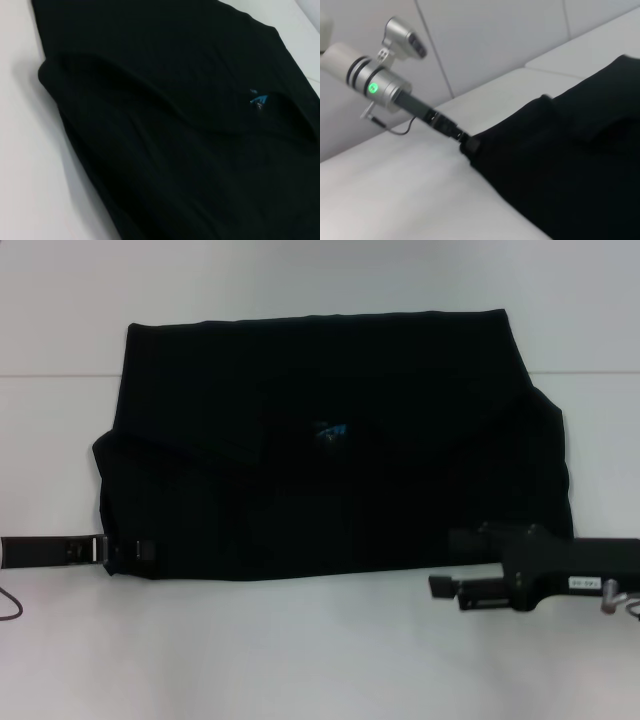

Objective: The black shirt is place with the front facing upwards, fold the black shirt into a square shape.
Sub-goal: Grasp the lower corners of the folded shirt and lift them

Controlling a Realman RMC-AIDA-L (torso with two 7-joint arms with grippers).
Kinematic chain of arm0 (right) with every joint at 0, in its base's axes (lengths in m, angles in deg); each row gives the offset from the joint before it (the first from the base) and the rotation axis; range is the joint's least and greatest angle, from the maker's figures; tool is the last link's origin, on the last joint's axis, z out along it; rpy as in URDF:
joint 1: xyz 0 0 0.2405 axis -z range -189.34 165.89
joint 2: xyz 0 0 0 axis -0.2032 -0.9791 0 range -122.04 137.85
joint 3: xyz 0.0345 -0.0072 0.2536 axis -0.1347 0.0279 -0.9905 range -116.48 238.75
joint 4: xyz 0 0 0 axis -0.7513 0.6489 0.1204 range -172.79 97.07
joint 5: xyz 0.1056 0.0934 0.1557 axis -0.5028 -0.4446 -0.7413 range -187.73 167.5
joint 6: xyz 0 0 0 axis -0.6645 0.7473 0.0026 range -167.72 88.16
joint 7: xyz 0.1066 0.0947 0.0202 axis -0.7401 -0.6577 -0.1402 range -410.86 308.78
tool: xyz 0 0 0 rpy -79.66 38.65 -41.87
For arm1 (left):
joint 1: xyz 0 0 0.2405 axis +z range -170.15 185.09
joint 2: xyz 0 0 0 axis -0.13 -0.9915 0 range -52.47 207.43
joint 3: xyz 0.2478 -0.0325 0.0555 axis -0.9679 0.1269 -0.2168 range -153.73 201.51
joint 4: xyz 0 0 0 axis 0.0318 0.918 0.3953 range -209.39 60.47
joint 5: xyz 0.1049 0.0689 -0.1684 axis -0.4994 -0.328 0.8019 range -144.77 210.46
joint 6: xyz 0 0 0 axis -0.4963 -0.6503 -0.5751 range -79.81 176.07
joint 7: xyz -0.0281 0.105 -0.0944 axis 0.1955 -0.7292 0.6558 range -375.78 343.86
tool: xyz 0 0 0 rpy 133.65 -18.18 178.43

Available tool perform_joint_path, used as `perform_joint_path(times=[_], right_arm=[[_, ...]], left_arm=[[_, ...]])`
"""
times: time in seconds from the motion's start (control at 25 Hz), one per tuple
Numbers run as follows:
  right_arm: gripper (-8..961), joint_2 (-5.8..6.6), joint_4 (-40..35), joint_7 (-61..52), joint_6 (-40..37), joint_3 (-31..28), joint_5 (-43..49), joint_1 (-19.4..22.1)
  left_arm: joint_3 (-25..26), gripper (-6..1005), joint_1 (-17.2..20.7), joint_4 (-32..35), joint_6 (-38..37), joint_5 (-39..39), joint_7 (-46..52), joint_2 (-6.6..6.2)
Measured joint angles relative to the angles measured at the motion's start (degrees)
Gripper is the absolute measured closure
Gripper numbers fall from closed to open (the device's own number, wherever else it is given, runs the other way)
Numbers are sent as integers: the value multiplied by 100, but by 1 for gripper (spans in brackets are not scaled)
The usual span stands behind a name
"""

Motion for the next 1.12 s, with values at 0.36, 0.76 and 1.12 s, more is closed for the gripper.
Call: perform_joint_path(times=[0.36, 0.76, 1.12], right_arm=[[63, 333, -901, -2919, 468, -260, 48, -75], [72, 979, -1654, -6974, 602, 19, 2589, -909], [92, 820, -963, -6999, 1050, 247, 3174, -1238]], left_arm=[[-41, 938, 2, -19, -5, -5, 6, -18], [-41, 937, -6, 3, -102, -9, 14, -28], [6, 938, -7, 0, -178, -7, 20, -31]])
